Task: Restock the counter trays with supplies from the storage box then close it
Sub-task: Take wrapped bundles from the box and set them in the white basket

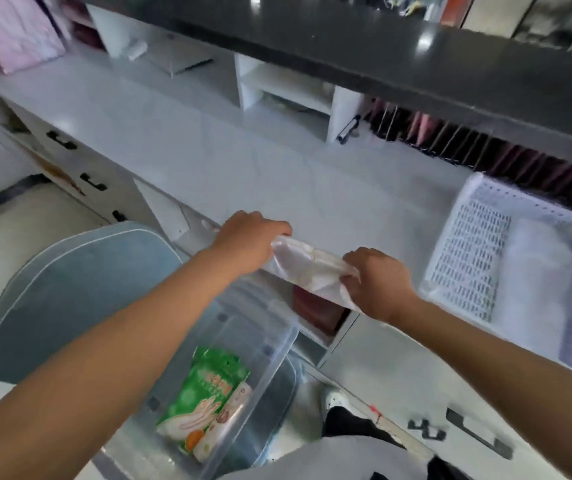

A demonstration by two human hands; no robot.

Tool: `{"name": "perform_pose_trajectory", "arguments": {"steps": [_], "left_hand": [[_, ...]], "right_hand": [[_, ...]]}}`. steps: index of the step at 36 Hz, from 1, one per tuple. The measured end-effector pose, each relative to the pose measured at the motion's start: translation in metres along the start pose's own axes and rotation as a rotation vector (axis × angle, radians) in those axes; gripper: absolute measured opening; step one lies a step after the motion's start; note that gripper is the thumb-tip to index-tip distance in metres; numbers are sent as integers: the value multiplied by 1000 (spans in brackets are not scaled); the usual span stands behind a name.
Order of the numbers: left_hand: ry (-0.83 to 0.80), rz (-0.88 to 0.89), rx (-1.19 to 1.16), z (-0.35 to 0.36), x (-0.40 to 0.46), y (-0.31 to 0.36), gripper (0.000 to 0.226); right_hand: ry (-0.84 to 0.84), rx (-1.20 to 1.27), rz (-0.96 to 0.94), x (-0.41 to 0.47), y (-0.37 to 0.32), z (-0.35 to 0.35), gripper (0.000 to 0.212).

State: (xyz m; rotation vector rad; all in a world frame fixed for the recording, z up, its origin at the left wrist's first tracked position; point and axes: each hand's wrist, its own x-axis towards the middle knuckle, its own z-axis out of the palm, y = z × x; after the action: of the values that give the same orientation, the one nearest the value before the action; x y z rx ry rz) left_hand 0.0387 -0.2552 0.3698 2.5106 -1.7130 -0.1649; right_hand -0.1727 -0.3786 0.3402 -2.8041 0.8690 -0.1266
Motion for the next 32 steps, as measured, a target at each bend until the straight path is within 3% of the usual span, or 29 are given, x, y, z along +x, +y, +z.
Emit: {"name": "perform_pose_trajectory", "arguments": {"steps": [8, 14, 25, 32], "left_hand": [[-33, 87, 30, 4, 94, 15, 31], [-122, 36, -27, 25, 129, 8, 28], [-106, 41, -61, 51, 134, -1, 26], [-146, -53, -65, 50, 136, 3, 29]], "right_hand": [[64, 27, 87, 46, 44, -5, 14], [-68, -1, 53, 86, 56, 10, 14], [-239, 39, -123, 124, 56, 18, 50], [-344, -38, -74, 154, 23, 28, 27]]}}
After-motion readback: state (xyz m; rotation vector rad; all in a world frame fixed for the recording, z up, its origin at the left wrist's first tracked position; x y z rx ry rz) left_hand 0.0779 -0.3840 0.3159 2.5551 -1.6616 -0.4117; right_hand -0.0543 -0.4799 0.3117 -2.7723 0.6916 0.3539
